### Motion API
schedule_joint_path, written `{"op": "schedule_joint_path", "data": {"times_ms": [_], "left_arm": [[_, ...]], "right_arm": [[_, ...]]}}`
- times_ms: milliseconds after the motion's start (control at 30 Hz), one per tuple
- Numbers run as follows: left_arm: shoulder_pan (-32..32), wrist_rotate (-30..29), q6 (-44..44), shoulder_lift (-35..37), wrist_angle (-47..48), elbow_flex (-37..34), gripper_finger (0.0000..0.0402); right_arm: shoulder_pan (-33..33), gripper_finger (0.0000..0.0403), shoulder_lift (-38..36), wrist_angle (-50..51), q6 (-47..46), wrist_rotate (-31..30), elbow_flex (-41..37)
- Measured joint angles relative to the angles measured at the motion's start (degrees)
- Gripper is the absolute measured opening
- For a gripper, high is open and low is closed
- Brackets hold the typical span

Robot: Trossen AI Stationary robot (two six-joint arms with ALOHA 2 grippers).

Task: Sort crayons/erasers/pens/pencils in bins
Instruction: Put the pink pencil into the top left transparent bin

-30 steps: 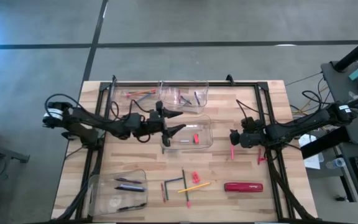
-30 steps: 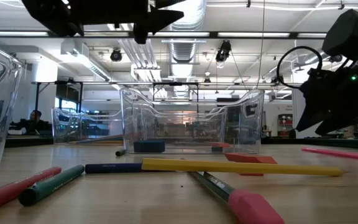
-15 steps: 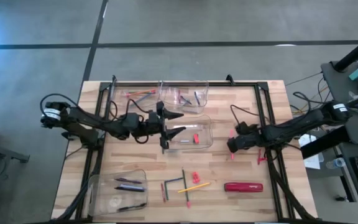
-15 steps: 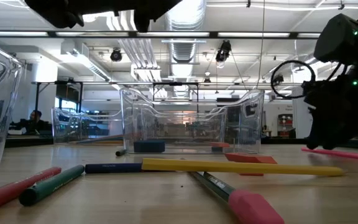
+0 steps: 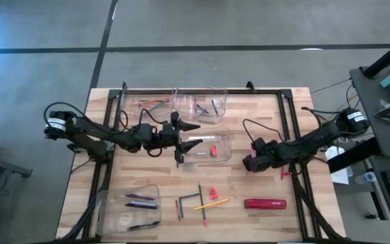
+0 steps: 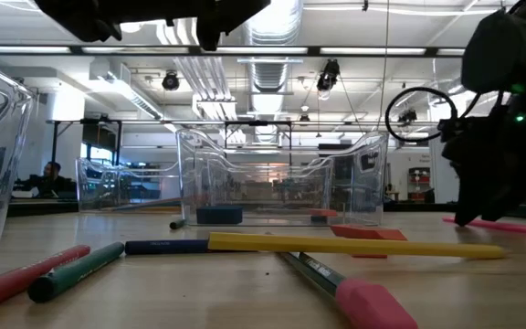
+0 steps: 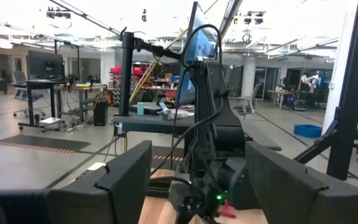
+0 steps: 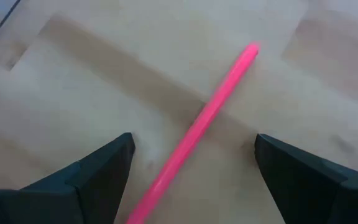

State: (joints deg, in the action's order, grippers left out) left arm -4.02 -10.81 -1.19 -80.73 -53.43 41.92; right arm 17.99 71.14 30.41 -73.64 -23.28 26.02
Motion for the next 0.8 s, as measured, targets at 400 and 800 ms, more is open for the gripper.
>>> {"op": "schedule_joint_path", "data": {"times_ms": [400, 800], "left_arm": [[-0.6, -0.02, 0.02, 0.0, 0.2, -0.05, 0.0242], [-0.6, -0.04, 0.0, 0.01, 0.42, 0.14, 0.0242]], "right_arm": [[8.77, 0.0329, -0.84, 1.18, -9.2, 5.93, -0.19], [12.49, 0.0322, -0.06, 0.47, -11.47, 7.53, -0.3]]}}
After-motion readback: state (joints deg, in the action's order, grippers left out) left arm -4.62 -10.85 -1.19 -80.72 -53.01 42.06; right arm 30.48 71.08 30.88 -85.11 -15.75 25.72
